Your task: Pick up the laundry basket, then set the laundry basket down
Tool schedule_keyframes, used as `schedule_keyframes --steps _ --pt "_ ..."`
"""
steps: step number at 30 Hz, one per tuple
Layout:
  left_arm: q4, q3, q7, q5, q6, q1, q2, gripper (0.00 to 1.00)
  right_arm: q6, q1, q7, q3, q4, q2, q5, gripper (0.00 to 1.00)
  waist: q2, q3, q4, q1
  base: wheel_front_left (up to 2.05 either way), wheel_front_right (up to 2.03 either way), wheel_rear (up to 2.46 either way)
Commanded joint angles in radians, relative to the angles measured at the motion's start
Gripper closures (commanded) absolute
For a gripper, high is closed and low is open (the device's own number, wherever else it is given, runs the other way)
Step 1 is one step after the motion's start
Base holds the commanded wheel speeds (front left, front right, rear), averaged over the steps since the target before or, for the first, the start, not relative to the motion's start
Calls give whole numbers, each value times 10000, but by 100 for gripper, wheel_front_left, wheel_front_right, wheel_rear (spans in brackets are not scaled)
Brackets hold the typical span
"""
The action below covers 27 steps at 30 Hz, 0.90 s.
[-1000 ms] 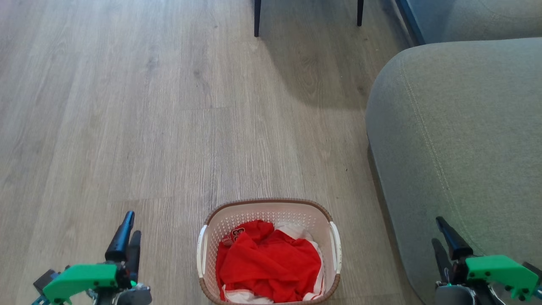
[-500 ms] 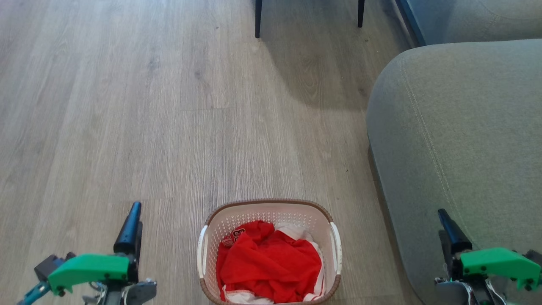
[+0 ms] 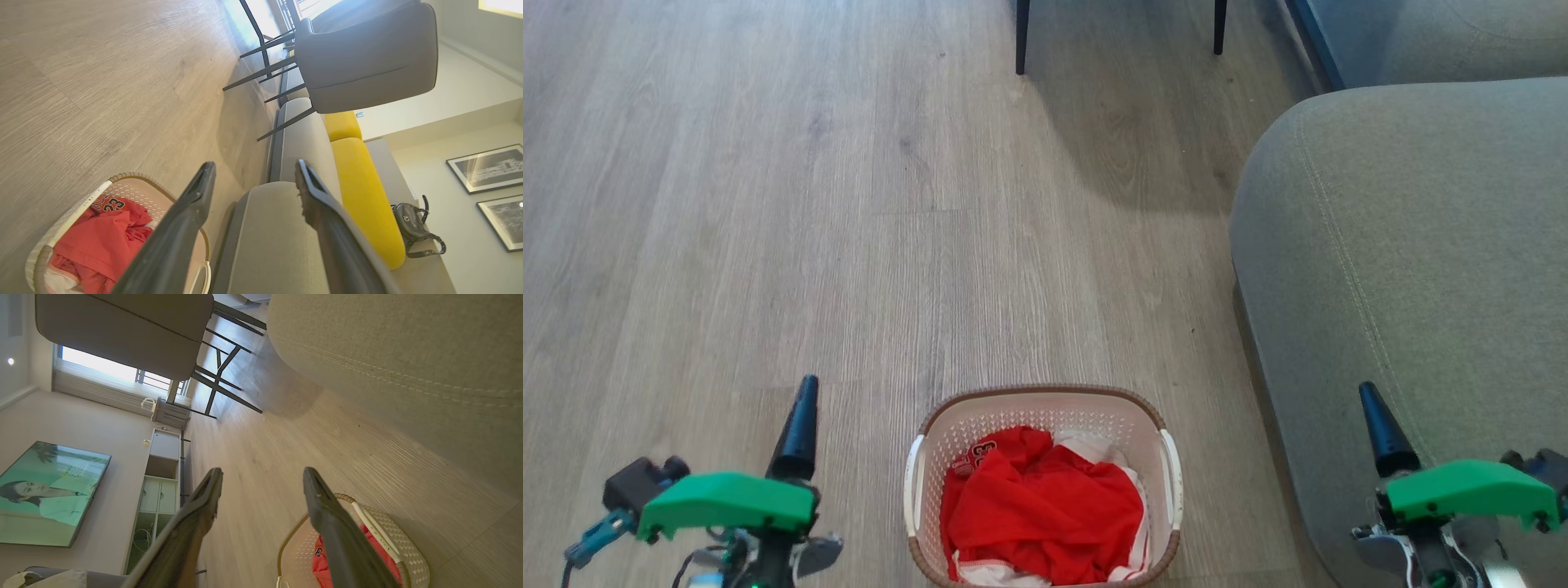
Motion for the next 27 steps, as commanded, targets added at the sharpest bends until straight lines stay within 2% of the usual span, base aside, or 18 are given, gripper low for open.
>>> schedule_keyframes --steps 1,12,27 --pt "-483 -20 -130 502 80 -548 62 0 -5 -321 -160 152 -488 -85 -490 0 0 -5 4 0 0 0 0" --pt "-731 -430 -456 2744 332 -526 67 0 -6 -264 -481 574 -749 -99 -2454 0 0 -17 27 0 0 0 0" --pt "-893 -930 -872 4901 779 -343 344 0 -7 -197 -891 936 -695 -117 -4345 0 0 -38 29 0 0 0 0"
